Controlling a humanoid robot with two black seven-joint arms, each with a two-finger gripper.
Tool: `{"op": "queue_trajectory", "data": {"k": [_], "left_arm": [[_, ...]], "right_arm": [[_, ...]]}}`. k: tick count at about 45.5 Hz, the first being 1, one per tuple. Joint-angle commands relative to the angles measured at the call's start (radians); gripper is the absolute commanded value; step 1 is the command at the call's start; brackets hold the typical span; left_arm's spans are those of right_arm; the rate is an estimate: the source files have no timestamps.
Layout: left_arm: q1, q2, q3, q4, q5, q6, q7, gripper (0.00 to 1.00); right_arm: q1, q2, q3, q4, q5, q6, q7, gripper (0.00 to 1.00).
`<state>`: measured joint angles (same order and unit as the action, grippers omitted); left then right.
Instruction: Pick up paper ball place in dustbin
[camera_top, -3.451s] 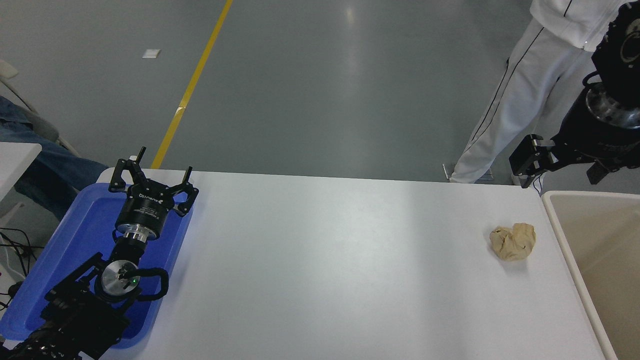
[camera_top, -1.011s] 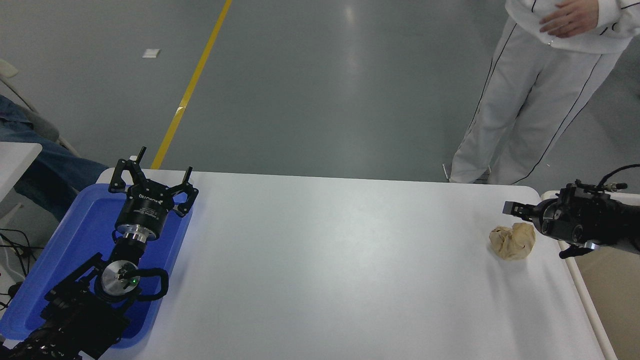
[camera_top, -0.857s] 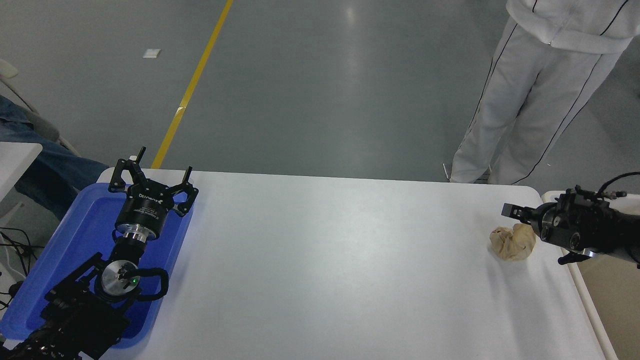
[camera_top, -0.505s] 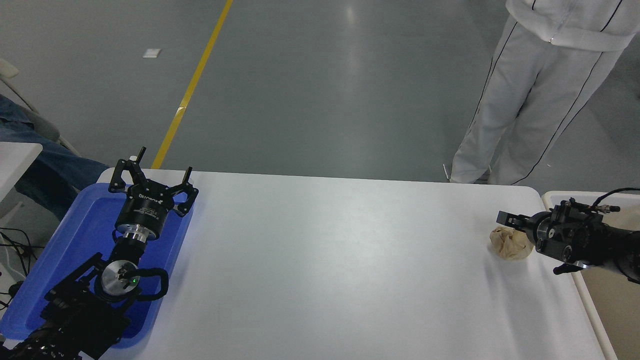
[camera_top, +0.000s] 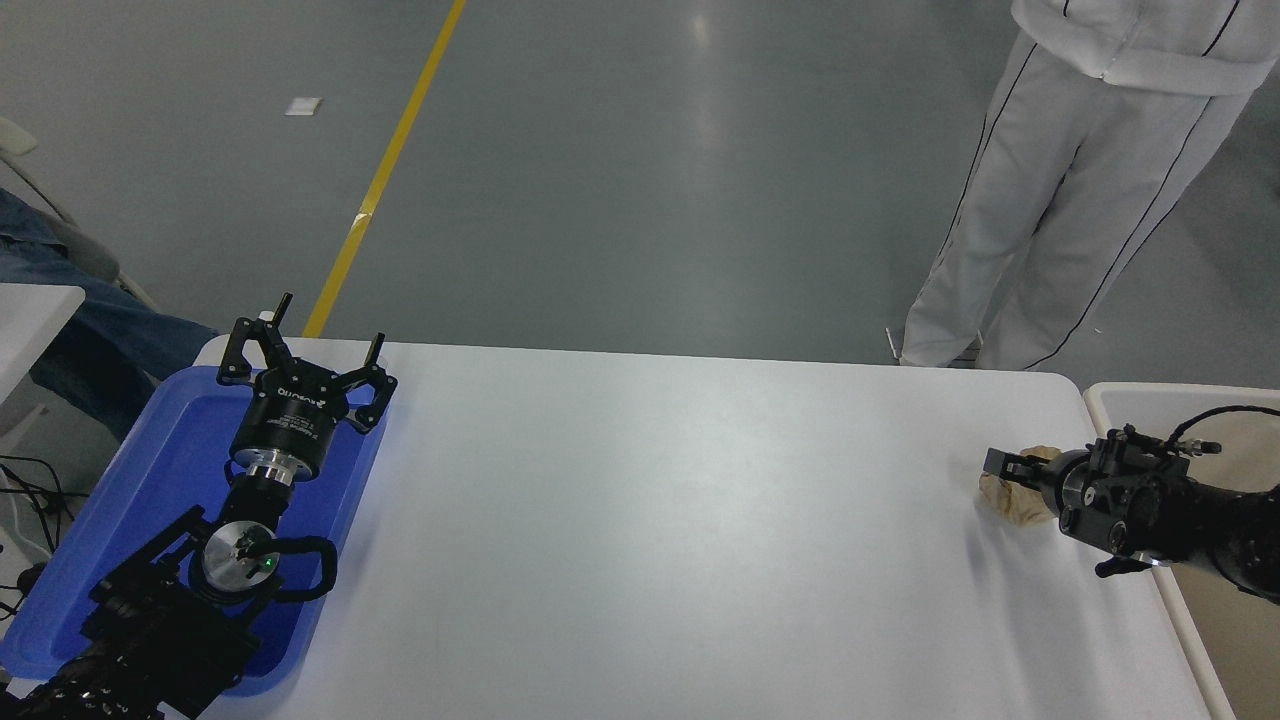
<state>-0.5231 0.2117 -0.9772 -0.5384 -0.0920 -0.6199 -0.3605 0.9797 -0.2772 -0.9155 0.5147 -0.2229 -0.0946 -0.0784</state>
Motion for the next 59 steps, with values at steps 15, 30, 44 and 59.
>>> {"op": "queue_trajectory", "data": {"k": [15, 30, 44, 59], "left_arm": [[0.0, 0.0, 0.0, 0.0, 0.0, 0.0, 0.0, 1.0], [0.0, 0.0, 0.0, 0.001, 0.0, 0.0, 0.0, 1.0], [0.0, 0.0, 0.0, 0.0, 0.0, 0.0, 0.0, 1.0], [0.0, 0.0, 0.0, 0.0, 0.0, 0.0, 0.0, 1.0]], "right_arm": [[-0.035, 0.009, 0.037, -0.001, 0.019, -0.008, -0.001, 0.81], [-0.053, 0.009, 0.139, 0.002, 0.079, -0.002, -0.001, 0.0], [-0.013, -0.014, 0.133, 0.018, 0.102, 0.003, -0.003, 0.0], [0.118, -0.117, 0.06, 0.197, 0.08, 0.007, -0.004, 0.0]]}}
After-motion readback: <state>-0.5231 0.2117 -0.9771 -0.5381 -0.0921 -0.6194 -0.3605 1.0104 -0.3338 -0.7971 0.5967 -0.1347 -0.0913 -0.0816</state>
